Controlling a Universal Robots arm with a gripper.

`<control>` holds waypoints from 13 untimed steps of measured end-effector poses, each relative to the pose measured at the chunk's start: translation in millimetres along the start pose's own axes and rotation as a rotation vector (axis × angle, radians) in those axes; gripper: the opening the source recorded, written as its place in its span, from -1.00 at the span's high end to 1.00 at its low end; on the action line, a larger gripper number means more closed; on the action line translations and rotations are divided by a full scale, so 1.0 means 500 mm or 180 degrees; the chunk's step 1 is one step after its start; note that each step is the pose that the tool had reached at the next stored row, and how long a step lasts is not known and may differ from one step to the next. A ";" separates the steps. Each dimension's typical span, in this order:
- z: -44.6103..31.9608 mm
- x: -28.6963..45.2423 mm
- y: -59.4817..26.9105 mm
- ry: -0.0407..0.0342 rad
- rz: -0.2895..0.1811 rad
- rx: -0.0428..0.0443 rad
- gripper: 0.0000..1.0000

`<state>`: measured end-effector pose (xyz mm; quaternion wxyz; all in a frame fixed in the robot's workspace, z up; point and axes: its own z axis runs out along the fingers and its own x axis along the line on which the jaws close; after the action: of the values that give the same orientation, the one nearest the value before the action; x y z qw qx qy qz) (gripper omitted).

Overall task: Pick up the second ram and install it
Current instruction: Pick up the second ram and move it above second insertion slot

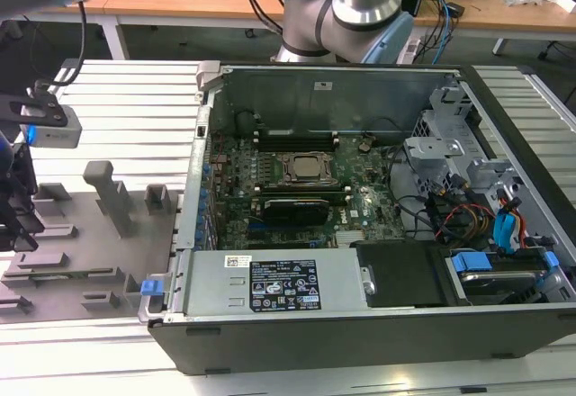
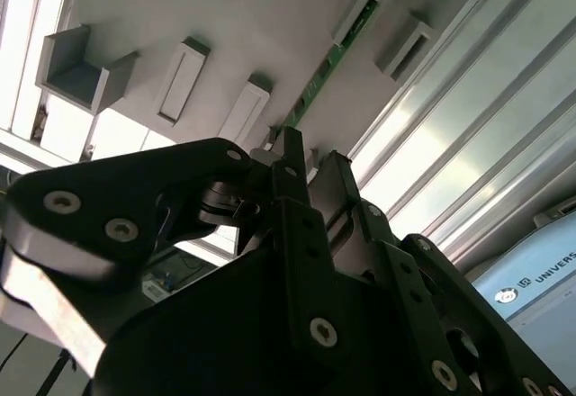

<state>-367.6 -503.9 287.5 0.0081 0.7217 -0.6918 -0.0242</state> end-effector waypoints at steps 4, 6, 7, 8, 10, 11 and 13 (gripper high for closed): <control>0.010 0.001 0.000 0.0000 0.0000 0.0000 0.40; 0.014 0.001 -0.001 0.0000 0.0000 0.0000 0.40; 0.016 0.001 -0.001 0.0000 0.0000 0.0000 0.40; 0.018 0.001 -0.001 0.0000 0.0000 0.0000 0.40; 0.026 0.002 -0.001 0.0000 0.0000 0.0000 0.40; 0.029 0.003 -0.001 0.0000 0.0000 0.0000 0.40; 0.039 0.008 -0.001 0.0000 0.0000 0.0000 0.40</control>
<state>-367.6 -507.6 268.0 0.0081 0.7216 -0.6918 -0.0242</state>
